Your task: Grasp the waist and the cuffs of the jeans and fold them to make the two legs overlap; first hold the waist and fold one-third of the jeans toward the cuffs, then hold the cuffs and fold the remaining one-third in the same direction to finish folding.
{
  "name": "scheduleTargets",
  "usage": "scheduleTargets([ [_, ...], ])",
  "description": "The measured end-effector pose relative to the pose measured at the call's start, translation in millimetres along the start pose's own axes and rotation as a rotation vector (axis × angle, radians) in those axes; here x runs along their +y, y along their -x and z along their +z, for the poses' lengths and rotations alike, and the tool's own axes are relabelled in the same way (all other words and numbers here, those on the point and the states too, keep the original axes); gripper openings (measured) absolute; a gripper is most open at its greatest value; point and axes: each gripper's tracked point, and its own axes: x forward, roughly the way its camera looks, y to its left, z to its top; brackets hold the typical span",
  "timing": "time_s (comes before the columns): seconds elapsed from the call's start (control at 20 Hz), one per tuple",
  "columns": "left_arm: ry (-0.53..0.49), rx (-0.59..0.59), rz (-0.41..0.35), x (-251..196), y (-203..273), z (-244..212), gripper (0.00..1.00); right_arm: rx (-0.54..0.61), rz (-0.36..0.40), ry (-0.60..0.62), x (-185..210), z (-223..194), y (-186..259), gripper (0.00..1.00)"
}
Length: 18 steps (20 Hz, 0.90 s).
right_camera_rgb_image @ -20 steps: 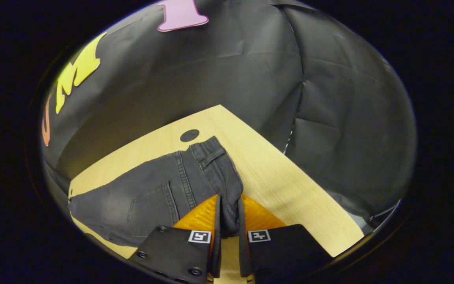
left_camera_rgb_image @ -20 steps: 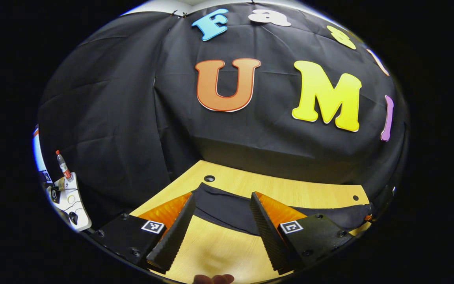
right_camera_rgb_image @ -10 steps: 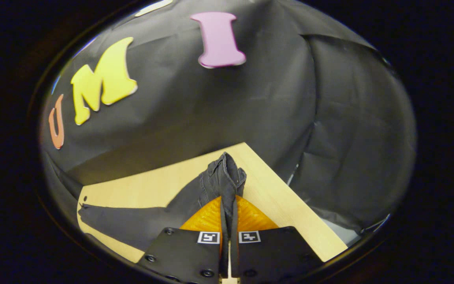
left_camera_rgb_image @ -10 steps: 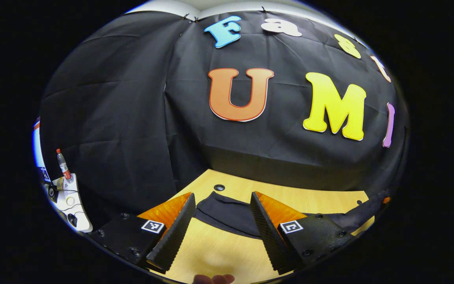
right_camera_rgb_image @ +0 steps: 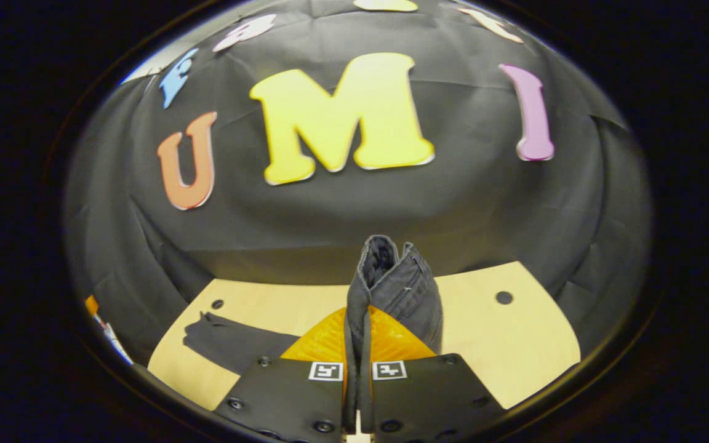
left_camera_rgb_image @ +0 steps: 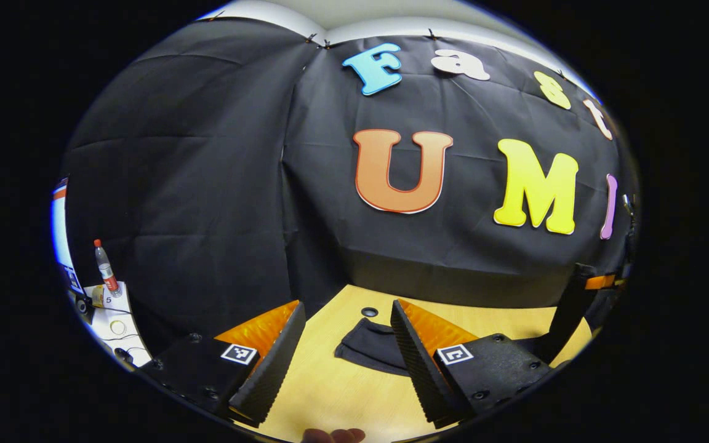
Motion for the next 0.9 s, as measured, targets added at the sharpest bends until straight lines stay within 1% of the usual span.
scheduleTargets([
  [0.05, 0.015, 0.000, 0.011, 11, 3, 0, 0.91, 0.026, 0.029, 0.035, 34, -19, -15, 0.00],
  [0.1, 0.022, 0.001, 0.021, 20, 5, 1, 0.90, 0.046, 0.047, 0.069, 55, -37, -27, 0.03],
  [0.15, 0.027, 0.006, 0.032, 31, 8, -3, 0.91, 0.097, 0.075, 0.117, 81, -71, -45, 0.03],
  [0.2, 0.024, 0.008, 0.040, 37, 10, -5, 0.91, 0.136, 0.086, 0.133, 92, -94, -59, 0.03],
  [0.35, 0.004, 0.030, 0.077, 62, 14, -14, 0.91, 0.232, 0.074, 0.202, 120, -158, -89, 0.03],
  [0.45, 0.009, 0.043, 0.102, 78, 17, -18, 0.91, 0.263, 0.068, 0.257, 127, -186, -103, 0.03],
  [0.5, 0.020, 0.048, 0.106, 82, 18, -22, 0.91, 0.278, 0.067, 0.286, 129, -195, -108, 0.00],
  [0.55, 0.040, 0.061, 0.099, 83, 17, -27, 0.91, 0.288, 0.068, 0.310, 132, -203, -113, 0.03],
  [0.6, 0.060, 0.074, 0.095, 83, 17, -32, 0.91, 0.304, 0.065, 0.329, 133, -212, -115, 0.00],
  [0.7, 0.096, 0.106, 0.091, 82, 14, -45, 0.91, 0.311, 0.066, 0.337, 138, -220, -120, 0.06],
  [0.75, 0.106, 0.111, 0.087, 81, 12, -48, 0.91, 0.315, 0.085, 0.319, 146, -220, -118, 0.12],
  [0.8, 0.113, 0.119, 0.067, 76, 9, -51, 0.91, 0.317, 0.102, 0.305, 149, -218, -115, 0.17],
  [0.85, 0.107, 0.128, 0.059, 73, 7, -56, 0.91, 0.320, 0.128, 0.289, 156, -217, -112, 0.19],
  [0.9, 0.102, 0.141, 0.051, 70, 3, -61, 0.91, 0.312, 0.142, 0.279, 161, -211, -107, 0.30],
])
